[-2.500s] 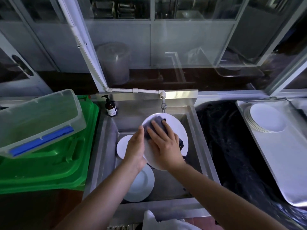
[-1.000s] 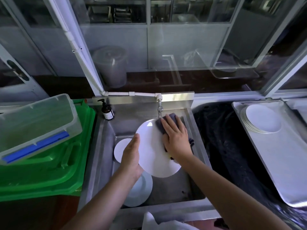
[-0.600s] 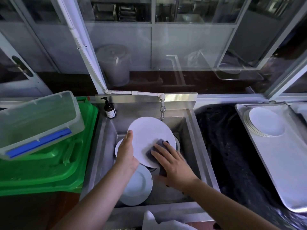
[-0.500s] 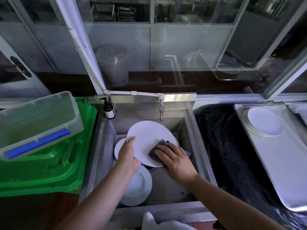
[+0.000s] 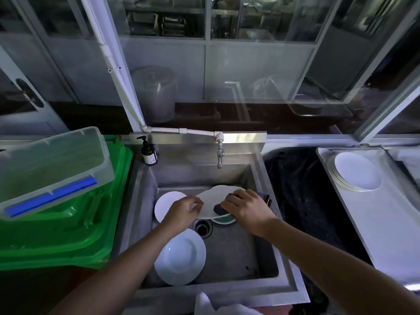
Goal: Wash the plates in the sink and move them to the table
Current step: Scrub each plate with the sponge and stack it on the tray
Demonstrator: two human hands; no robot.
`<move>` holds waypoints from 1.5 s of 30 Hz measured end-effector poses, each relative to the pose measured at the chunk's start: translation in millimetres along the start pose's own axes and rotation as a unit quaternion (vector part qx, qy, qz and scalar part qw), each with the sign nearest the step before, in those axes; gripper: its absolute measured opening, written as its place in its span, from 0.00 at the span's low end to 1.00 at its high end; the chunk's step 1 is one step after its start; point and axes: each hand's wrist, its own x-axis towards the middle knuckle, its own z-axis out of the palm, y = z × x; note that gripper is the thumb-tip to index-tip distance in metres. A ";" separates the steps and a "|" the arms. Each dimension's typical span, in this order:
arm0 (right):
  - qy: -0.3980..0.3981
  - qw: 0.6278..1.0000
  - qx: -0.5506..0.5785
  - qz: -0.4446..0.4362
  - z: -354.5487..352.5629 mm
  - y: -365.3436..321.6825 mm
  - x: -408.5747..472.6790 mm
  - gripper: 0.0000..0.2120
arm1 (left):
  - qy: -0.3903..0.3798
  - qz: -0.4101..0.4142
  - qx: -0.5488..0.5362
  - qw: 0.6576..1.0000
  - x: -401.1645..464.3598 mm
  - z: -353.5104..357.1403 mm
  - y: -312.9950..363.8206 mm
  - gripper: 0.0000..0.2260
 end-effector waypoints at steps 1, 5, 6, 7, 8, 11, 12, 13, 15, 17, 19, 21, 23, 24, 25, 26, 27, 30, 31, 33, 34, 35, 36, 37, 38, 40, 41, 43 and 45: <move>-0.010 1.000 -0.005 -0.006 -0.9 1.7 1.6 0.11 | -0.014 0.019 0.017 1.000 0.0 1.7 0.7 0.07; -0.051 0.998 -0.005 -0.023 -6.4 9.1 9.3 0.12 | -0.119 0.043 -0.021 0.992 -4.4 1.0 15.9 0.07; -0.066 0.998 0.000 -0.025 -7.8 11.6 11.0 0.10 | -0.163 0.060 -0.045 0.984 -8.0 0.0 20.9 0.09; -0.080 0.996 0.006 -0.028 -9.1 14.3 12.6 0.09 | -0.211 0.086 -0.055 0.972 -11.4 -1.3 25.5 0.10; -0.092 0.995 0.014 -0.032 -10.8 16.9 14.5 0.10 | -0.250 0.115 -0.039 0.961 -13.8 -2.2 27.5 0.14; -0.116 0.991 0.035 -0.053 -17.0 21.7 20.4 0.13 | -0.260 0.193 0.087 0.942 -15.9 -5.1 32.0 0.25; -0.118 0.990 0.044 -0.058 -20.2 22.1 22.5 0.14 | -0.236 0.208 0.108 0.943 -16.7 -6.3 34.7 0.24; -0.120 0.989 0.054 -0.062 -21.8 23.0 24.8 0.15 | -0.212 0.211 0.116 0.947 -16.9 -5.8 35.9 0.21; -0.121 0.988 0.069 -0.061 -24.4 25.4 29.3 0.15 | -0.187 0.178 0.087 0.962 -17.4 -2.8 39.1 0.09; -0.111 0.989 0.092 -0.041 -27.4 30.6 34.1 0.18 | -0.183 0.116 0.039 0.976 -17.7 1.3 39.1 0.03; -0.098 0.980 0.170 0.034 -32.8 37.8 39.0 0.23 | -0.192 0.017 -0.062 0.979 -18.2 1.3 37.1 0.05; -0.061 0.944 0.281 0.161 -36.9 44.9 42.3 0.25 | -0.196 -0.082 -0.218 0.952 -20.5 1.7 35.0 0.15; -0.009 0.895 0.333 0.297 -37.2 44.7 43.0 0.25 | -0.203 -0.147 -0.377 0.892 -24.4 3.3 33.7 0.17; 0.001 0.874 0.345 0.343 -34.8 40.0 42.5 0.24 | -0.204 -0.161 -0.432 0.863 -27.1 2.8 35.2 0.19; 0.005 0.861 0.356 0.364 -30.5 32.0 42.2 0.23 | -0.206 -0.170 -0.469 0.842 -29.2 2.4 37.6 0.20; 0.010 0.857 0.363 0.366 -24.1 22.2 41.7 0.22 | -0.212 -0.176 -0.493 0.825 -30.3 2.1 42.2 0.21; 0.025 0.860 0.361 0.358 -16.8 12.0 41.3 0.21 | -0.219 -0.180 -0.507 0.814 -30.7 2.2 47.4 0.21; 0.058 0.861 0.348 0.366 3.0 -8.4 42.5 0.22 | -0.217 -0.204 -0.538 0.788 -30.3 5.0 60.5 0.26; 0.055 0.861 0.346 0.368 7.6 -13.7 43.0 0.23 | -0.210 -0.206 -0.548 0.783 -29.7 5.0 65.0 0.28; 0.069 0.875 0.340 0.338 12.6 -26.7 44.9 0.21 | -0.193 -0.211 -0.571 0.769 -26.0 5.1 69.6 0.31; 0.079 0.885 0.333 0.315 13.9 -34.0 45.3 0.20 | -0.184 -0.214 -0.584 0.761 -24.3 4.5 71.3 0.34; 0.094 0.896 0.324 0.289 13.8 -41.3 46.1 0.19 | -0.174 -0.214 -0.602 0.749 -22.3 4.4 71.2 0.36; 0.110 0.908 0.312 0.257 14.1 -46.5 46.7 0.18 | -0.160 -0.219 -0.621 0.735 -20.0 3.0 69.9 0.37; 0.127 0.920 0.299 0.220 13.9 -50.7 47.7 0.17 | -0.144 -0.224 -0.639 0.722 -16.6 2.8 65.7 0.38; 0.139 0.930 0.288 0.183 14.2 -52.9 48.3 0.15 | -0.134 -0.228 -0.652 0.710 -14.2 1.3 61.6 0.38; 0.148 0.945 0.269 0.116 12.3 -56.5 46.0 0.14 | -0.121 -0.217 -0.670 0.700 -9.4 -3.3 54.0 0.37; 0.147 0.950 0.258 0.093 11.2 -58.0 41.8 0.14 | -0.125 -0.210 -0.674 0.697 -8.3 -5.1 51.6 0.36; 0.142 0.962 0.227 0.049 11.0 -57.9 28.5 0.14 | -0.132 -0.212 -0.679 0.690 -8.0 -11.0 51.7 0.31; 0.134 0.971 0.200 -0.001 13.1 -51.5 13.1 0.16 | -0.140 -0.218 -0.673 0.693 -7.2 -16.4 50.6 0.27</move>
